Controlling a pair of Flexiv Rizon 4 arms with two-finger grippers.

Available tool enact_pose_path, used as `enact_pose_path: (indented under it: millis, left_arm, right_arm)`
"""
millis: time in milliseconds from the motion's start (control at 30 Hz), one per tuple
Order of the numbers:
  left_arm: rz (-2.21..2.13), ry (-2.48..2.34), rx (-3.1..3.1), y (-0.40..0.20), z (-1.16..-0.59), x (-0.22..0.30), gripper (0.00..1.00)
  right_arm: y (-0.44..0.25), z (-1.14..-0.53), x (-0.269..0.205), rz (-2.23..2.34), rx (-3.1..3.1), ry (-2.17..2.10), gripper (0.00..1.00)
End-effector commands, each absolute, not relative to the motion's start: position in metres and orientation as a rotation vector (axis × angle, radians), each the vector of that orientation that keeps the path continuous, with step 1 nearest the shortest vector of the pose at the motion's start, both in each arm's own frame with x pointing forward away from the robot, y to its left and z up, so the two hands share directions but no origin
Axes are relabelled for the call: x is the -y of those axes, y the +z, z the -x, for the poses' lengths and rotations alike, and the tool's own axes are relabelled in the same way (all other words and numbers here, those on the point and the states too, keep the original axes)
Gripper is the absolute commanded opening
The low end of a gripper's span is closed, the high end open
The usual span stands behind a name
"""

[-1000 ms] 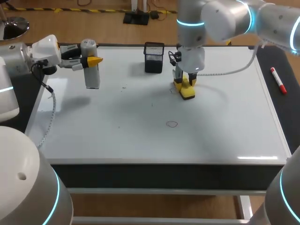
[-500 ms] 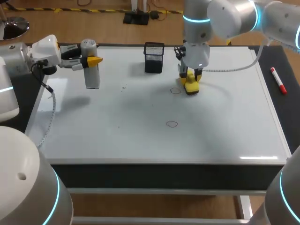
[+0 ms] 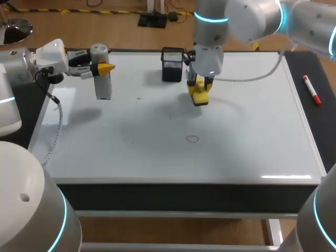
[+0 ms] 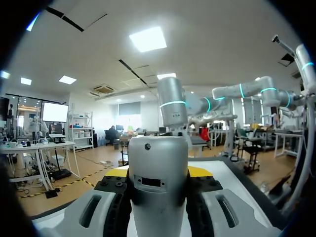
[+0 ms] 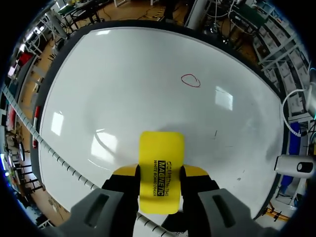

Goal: Pick up the inspection probe, press it on each red-marked spot on the whiteboard one by one, put down the probe, pick up the eraser, and wipe off all the red marks.

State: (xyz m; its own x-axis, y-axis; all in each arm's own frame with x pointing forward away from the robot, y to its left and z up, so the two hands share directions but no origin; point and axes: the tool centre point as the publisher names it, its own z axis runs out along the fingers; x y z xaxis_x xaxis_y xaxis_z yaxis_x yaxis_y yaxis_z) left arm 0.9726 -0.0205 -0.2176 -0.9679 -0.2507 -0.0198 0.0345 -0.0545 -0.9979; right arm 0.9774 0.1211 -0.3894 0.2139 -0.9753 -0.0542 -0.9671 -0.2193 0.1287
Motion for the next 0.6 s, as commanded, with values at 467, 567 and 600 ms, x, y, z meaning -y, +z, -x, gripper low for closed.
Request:
enact_pose_path:
  millis: [467, 567, 600]
  left_arm:
    - [0.232, -2.136, -2.009, -0.218, -0.973, 0.021, 0.0]
    - [0.232, -2.136, -2.009, -0.218, -0.973, 0.021, 0.0]
    - [0.232, -2.136, -2.009, -0.218, -0.973, 0.021, 0.0]
  right_arm:
    - [-0.42, -0.973, -0.141, -2.391, 1.876, -0.176, 0.0]
    - [-0.423, -0.975, -0.136, -2.384, 1.873, -0.168, 0.0]
    - [-0.424, -0.976, -0.133, -2.378, 1.876, -0.171, 0.0]
